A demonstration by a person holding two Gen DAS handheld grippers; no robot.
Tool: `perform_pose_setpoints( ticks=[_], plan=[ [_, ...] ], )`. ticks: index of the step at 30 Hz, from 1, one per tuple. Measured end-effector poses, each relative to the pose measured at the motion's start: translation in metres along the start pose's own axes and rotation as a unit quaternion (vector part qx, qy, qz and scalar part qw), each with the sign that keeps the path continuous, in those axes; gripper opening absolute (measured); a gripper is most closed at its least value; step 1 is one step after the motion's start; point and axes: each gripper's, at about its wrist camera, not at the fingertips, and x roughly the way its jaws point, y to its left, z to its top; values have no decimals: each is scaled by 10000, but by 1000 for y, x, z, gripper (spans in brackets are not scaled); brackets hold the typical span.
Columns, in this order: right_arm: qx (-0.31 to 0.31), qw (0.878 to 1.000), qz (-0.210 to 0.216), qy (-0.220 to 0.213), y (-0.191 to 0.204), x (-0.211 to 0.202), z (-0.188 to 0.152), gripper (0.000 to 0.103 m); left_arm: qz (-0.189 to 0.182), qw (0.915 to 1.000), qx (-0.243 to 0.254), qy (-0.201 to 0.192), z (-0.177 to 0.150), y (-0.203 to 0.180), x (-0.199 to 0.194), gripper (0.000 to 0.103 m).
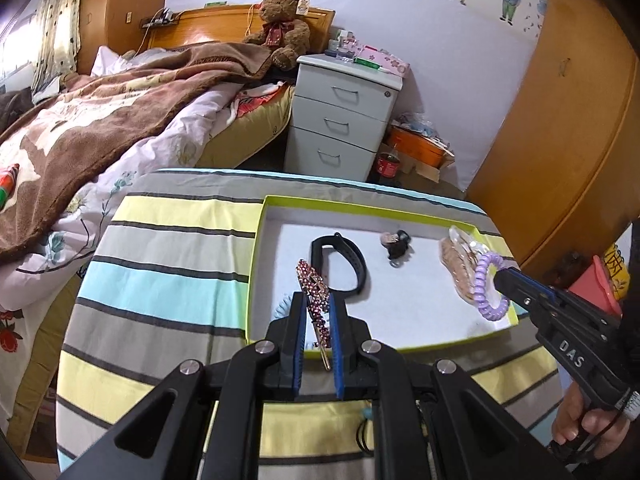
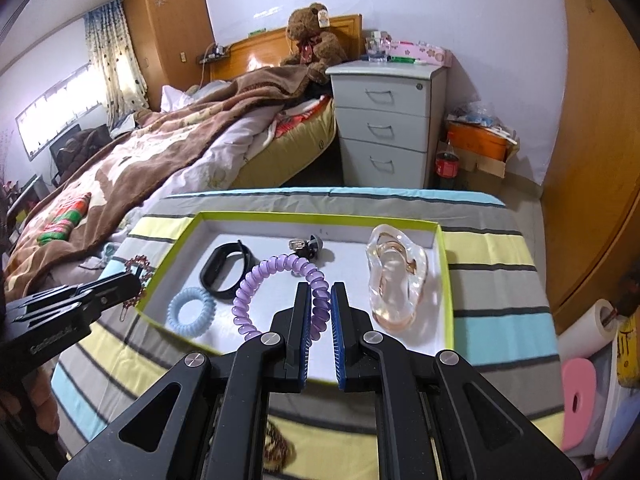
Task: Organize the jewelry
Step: 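Carry the pink hair clip and purple coil tie into the green box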
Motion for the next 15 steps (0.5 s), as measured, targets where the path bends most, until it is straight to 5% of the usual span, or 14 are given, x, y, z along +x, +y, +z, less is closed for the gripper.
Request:
perform_pose_setpoints(
  ticks=[15],
  plan=[
    [-55, 9989, -144, 439, 4, 56, 3, 10, -25, 9992, -12, 397, -5, 1, 43, 12]
  ],
)
